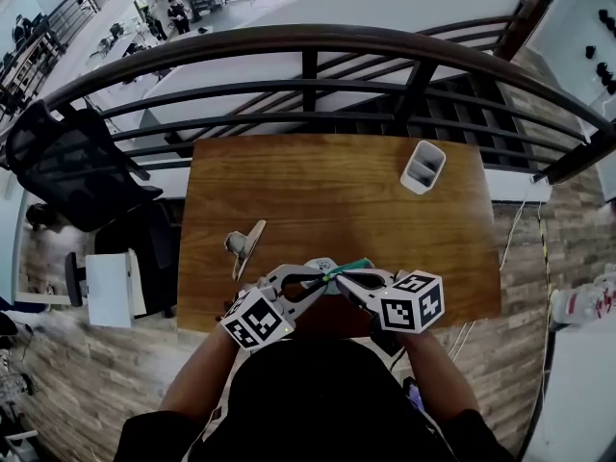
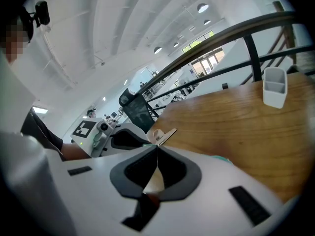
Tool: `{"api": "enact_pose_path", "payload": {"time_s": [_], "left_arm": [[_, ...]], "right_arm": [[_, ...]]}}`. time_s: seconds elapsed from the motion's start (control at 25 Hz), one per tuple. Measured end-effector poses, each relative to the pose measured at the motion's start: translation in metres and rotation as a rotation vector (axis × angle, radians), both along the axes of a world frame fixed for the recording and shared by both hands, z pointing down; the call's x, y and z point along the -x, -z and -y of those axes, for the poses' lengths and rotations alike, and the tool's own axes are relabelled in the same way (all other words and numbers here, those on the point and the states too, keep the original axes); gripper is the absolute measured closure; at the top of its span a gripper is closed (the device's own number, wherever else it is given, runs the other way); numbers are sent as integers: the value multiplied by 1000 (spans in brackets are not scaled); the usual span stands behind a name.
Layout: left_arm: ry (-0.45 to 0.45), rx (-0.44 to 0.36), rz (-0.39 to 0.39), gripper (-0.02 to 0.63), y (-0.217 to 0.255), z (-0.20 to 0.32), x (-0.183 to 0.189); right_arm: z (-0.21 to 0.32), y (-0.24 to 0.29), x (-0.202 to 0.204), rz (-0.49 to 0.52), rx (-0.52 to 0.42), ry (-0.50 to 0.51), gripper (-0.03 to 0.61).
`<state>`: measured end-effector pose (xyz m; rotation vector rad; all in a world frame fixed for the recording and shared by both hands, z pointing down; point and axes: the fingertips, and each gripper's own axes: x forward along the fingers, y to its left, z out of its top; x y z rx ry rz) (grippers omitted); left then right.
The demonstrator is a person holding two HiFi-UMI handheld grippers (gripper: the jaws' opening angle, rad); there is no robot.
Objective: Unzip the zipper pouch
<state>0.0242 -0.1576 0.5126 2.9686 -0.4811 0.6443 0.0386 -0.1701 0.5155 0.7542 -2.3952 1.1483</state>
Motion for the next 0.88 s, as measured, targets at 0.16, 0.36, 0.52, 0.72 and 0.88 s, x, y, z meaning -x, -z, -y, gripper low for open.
{"api": "enact_pose_path", "payload": {"time_s": [0.16, 0.36, 0.52, 0.72, 0.88], "left_arm": [[17, 21, -40, 565, 6, 1, 8], [24, 24, -52, 565, 10, 0, 13], [36, 9, -36, 566, 7, 0, 20], [51, 13, -37, 566, 9, 0, 21], [68, -6, -35, 566, 12, 2, 26]], "right_arm": [[5, -6, -9, -59, -22, -31, 581], [4, 0, -7, -32, -21, -28, 581], [7, -6, -9, -142, -99, -33, 581], [7, -6, -12, -184, -130, -22, 581], [9, -3, -14, -208, -160, -25, 581]]}}
